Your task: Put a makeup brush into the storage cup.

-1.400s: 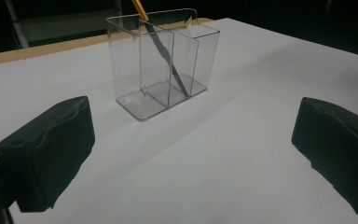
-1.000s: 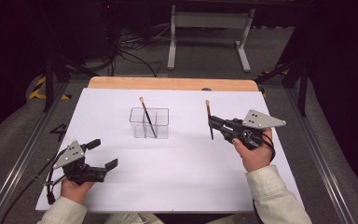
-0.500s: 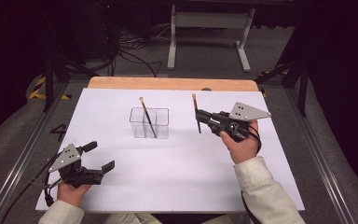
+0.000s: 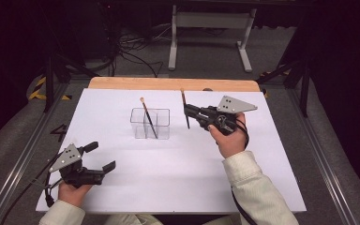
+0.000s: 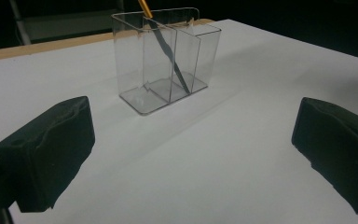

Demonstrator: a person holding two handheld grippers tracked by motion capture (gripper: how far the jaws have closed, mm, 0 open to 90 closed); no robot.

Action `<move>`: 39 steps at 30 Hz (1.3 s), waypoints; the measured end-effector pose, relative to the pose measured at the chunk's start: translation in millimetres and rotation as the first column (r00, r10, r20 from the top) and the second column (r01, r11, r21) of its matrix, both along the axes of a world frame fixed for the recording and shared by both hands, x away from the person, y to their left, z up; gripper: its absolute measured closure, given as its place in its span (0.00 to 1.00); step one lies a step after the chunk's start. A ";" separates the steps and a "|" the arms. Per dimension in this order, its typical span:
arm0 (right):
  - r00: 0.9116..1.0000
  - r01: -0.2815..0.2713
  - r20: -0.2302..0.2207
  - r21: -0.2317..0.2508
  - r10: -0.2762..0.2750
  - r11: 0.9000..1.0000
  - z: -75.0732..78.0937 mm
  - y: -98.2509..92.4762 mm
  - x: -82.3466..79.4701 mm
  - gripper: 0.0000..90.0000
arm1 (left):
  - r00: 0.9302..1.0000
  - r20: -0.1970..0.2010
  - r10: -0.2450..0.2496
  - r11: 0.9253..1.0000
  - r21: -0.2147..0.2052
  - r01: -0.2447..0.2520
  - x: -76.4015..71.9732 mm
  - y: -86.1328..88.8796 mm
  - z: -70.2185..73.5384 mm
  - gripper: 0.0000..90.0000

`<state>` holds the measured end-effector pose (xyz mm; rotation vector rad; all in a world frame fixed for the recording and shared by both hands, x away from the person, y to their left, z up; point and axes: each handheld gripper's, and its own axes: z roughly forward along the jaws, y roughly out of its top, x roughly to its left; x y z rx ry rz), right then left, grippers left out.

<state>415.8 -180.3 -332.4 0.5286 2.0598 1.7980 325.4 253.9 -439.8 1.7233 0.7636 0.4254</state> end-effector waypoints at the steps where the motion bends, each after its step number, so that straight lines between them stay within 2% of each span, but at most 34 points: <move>1: 1.000 -0.001 0.000 -0.003 0.001 1.000 -0.2 1.9 1.0 0.93 | 1.000 0.000 0.001 1.000 0.000 -0.001 0.1 -0.2 -0.1 0.00; 20: 0.999 -0.031 -0.028 0.027 0.032 0.999 3.0 36.6 22.9 0.93 | 1.000 -0.001 -0.001 1.000 0.003 0.001 0.2 1.2 -0.3 0.00; 23: 0.999 -0.029 -0.031 0.029 0.030 0.999 3.0 41.1 24.8 0.93 | 1.000 0.000 -0.005 1.000 -0.012 0.005 2.6 -0.1 0.0 0.00; 32: 0.999 -0.026 -0.030 0.033 0.027 0.999 3.4 56.6 31.6 0.93 | 1.000 -0.004 -0.015 1.000 -0.004 0.015 6.4 -1.7 -0.5 0.00; 39: 0.999 -0.023 -0.037 0.043 0.024 0.999 1.4 66.4 36.7 0.93 | 1.000 -0.002 -0.011 1.000 -0.014 0.011 6.3 -2.2 -0.3 0.00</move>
